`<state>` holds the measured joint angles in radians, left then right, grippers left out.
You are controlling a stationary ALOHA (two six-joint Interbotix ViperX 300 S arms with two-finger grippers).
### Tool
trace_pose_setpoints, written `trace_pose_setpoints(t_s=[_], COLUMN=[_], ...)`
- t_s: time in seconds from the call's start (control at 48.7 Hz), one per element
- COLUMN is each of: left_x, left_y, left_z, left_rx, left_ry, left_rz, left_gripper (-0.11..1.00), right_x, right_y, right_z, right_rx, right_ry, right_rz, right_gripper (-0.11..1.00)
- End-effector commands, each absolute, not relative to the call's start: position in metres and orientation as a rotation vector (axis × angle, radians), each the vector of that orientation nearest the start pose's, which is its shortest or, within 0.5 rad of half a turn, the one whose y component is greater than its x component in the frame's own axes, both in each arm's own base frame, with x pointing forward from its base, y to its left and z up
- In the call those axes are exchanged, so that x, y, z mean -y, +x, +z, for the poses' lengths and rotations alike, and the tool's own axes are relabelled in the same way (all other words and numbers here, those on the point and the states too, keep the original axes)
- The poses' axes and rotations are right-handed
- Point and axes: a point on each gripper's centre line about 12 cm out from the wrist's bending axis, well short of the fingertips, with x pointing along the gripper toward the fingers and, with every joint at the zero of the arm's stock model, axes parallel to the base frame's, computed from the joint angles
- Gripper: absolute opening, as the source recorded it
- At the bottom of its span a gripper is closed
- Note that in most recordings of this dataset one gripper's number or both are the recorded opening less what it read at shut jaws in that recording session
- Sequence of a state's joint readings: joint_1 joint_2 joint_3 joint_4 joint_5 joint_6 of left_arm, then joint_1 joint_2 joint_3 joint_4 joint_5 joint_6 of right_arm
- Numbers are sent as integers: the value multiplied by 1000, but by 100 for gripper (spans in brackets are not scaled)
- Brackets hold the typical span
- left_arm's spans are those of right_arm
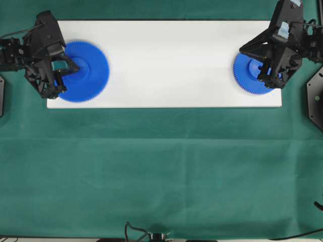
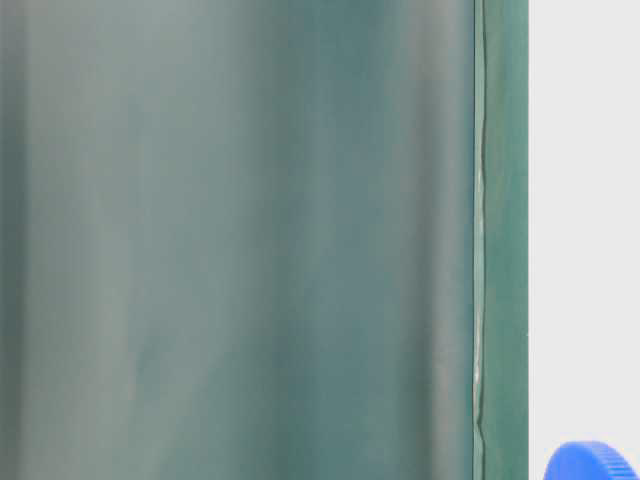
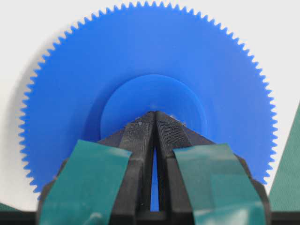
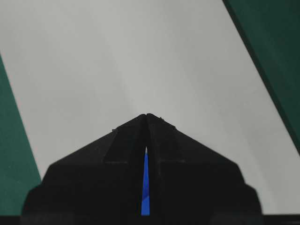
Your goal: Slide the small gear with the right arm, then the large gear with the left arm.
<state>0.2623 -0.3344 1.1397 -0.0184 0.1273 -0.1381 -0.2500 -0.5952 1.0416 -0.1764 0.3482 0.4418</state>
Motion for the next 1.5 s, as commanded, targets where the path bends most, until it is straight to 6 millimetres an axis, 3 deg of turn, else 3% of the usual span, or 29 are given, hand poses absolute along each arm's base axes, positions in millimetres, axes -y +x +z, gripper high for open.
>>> trace_pose_setpoints(t_s=[0.0, 0.986, 1.211, 1.478], left_x=[-65, -69, -68, -68], left_y=[234, 247, 247, 245], left_z=[121, 131, 144, 172], left_rx=[-904, -874, -833, -762], left_ry=[-271, -259, -252, -238], left_rz=[322, 317, 314, 309], left_gripper=[0, 0, 0, 0], right_x=[66, 66, 66, 66], right_y=[231, 232, 232, 232], right_z=[205, 205, 205, 205], right_rx=[-713, -712, -714, -711], right_ry=[331, 330, 330, 330], right_rz=[-395, -393, -393, -392], right_gripper=[53, 53, 53, 53])
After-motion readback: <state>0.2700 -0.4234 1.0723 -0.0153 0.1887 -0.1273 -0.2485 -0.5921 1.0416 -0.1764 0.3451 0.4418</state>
